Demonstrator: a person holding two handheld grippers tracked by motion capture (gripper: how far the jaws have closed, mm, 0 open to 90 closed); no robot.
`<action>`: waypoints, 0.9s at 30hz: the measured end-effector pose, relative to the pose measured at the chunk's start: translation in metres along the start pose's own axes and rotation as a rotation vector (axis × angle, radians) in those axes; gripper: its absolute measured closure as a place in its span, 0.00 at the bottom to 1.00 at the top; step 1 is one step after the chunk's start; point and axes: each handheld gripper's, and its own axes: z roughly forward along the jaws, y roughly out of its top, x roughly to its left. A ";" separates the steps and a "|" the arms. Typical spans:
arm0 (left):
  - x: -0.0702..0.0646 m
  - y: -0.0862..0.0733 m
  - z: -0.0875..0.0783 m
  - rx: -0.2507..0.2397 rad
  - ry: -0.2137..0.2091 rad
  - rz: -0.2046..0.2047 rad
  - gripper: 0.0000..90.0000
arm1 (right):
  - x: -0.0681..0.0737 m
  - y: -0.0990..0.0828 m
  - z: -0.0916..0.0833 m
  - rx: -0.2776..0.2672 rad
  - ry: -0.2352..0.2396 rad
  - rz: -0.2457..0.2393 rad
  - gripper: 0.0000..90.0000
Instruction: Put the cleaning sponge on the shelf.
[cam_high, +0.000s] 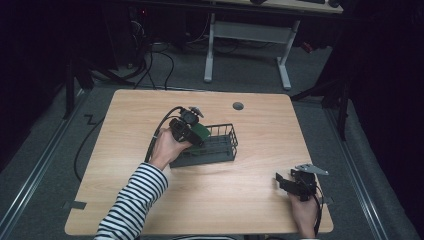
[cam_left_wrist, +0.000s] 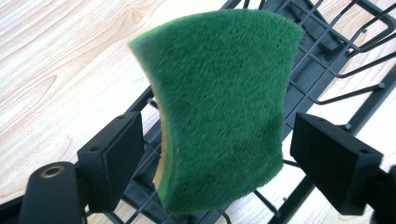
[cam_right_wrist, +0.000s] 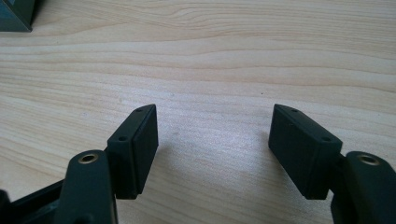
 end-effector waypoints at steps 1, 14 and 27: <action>0.000 0.000 0.000 0.000 0.000 0.000 0.20 | 0.000 0.000 0.000 0.000 0.000 0.000 0.37; 0.012 -0.021 -0.022 -0.080 -0.009 -0.033 0.21 | 0.000 0.000 0.000 0.001 -0.002 -0.001 0.37; 0.027 -0.052 -0.048 -0.172 0.002 -0.080 0.23 | 0.001 0.000 0.000 0.001 -0.005 -0.008 0.37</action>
